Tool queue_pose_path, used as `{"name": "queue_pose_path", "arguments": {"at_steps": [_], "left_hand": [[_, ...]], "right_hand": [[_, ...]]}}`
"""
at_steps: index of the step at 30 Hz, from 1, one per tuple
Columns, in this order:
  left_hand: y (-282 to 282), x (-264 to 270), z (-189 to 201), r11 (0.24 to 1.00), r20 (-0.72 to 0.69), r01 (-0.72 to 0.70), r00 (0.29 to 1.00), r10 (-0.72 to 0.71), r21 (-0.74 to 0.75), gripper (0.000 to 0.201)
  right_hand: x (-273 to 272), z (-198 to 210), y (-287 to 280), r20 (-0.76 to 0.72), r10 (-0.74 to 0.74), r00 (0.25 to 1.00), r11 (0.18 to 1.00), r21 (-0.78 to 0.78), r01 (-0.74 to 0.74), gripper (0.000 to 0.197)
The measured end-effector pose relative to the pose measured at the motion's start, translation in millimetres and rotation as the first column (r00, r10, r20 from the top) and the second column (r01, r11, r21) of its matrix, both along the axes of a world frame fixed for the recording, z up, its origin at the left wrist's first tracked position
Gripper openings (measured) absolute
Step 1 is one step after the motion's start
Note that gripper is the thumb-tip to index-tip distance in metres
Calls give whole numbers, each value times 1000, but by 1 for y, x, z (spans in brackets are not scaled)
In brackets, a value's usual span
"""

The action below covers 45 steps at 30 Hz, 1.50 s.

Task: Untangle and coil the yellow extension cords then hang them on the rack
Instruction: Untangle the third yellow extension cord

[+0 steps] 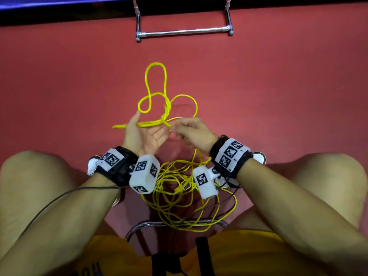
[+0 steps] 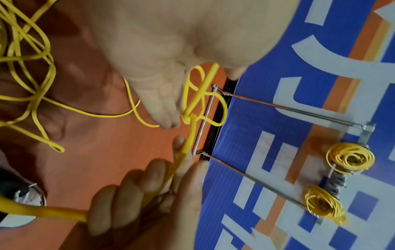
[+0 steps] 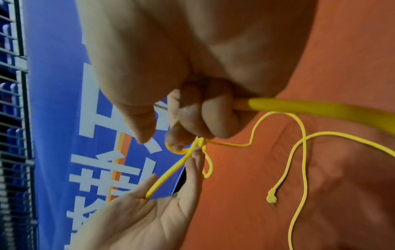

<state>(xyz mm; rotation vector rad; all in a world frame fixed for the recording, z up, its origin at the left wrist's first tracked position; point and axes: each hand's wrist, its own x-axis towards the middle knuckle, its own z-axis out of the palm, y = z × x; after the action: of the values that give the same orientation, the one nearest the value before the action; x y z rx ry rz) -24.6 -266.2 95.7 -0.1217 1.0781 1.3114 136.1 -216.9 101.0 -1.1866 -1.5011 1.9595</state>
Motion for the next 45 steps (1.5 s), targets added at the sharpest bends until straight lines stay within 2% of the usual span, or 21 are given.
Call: {"name": "queue_pose_path", "arguments": {"at_steps": [4,7,9,11,14,16,17,19,21,23,25,27,30,31,32,34,36,38,41,43,45], "left_hand": [[5,3,-4,992,-125,-119,986,114,-35,12],[4,5,-5,1000,-368,-28,930,23,-10,26],[2,4,-12,996,-532,81,846,-43,48,33],[-2,2,-18,965,-730,234,679,-73,121,42],[-7,-1,-26,821,-947,563,306,-101,95,56],[-12,-2,-29,710,-987,691,-27,-161,-134,51],[-15,0,-30,668,-957,686,-205,-204,-289,41],[-18,4,-28,616,-830,570,-475,-293,-544,25],[-19,7,-24,568,-677,409,-610,-411,-714,32],[-16,7,-18,515,-544,280,-687,-482,-810,59],[-15,6,-16,466,-448,196,-721,-528,-863,73],[-14,5,-16,432,-406,146,-688,-602,-890,84],[-10,-4,-20,485,-514,199,-500,-697,-851,107],[-8,-3,-19,544,-615,287,-367,-698,-788,112],[-7,1,-17,610,-714,405,-182,-676,-681,112],[-8,15,-14,697,-745,600,236,-624,-394,100],[-11,20,-15,808,-591,580,616,-520,-106,94],[-3,13,-10,897,-349,442,840,-416,-6,109],[4,5,7,935,-170,349,927,-335,59,89],[7,7,12,957,-203,286,941,-270,54,46],[7,15,14,938,-335,343,890,-309,44,23]], "right_hand": [[5,4,5,-39,6,999,1000,30,-5,20],[8,-1,12,-12,-109,994,992,-72,108,26],[10,-3,16,-16,-194,981,966,-180,188,28],[9,-2,15,-43,-232,972,933,-292,210,28],[8,7,18,-92,-257,962,882,-430,195,27],[10,14,23,-120,-239,964,868,-471,157,25],[11,18,24,-123,-214,969,875,-465,134,23],[12,23,23,-101,-139,985,909,-408,87,19],[12,27,18,-22,-47,999,960,-279,39,13],[14,28,18,141,25,990,998,-57,-17,8],[19,26,25,278,-27,960,988,153,-16,5],[25,25,33,311,-74,948,967,256,-9,7],[17,26,20,164,42,986,996,73,-54,24],[11,25,9,93,77,993,997,-4,-77,29],[4,24,-3,37,98,994,994,-44,-97,31],[-9,18,-21,-15,92,996,995,-31,-92,29],[-14,12,-27,-31,24,999,1000,2,-24,22],[-11,9,-23,24,-39,999,997,61,38,29],[-5,11,-19,138,-26,990,999,51,19,20],[-2,12,-21,214,52,975,989,-145,-21,22],[1,4,-20,241,71,968,950,-312,7,36]]}}
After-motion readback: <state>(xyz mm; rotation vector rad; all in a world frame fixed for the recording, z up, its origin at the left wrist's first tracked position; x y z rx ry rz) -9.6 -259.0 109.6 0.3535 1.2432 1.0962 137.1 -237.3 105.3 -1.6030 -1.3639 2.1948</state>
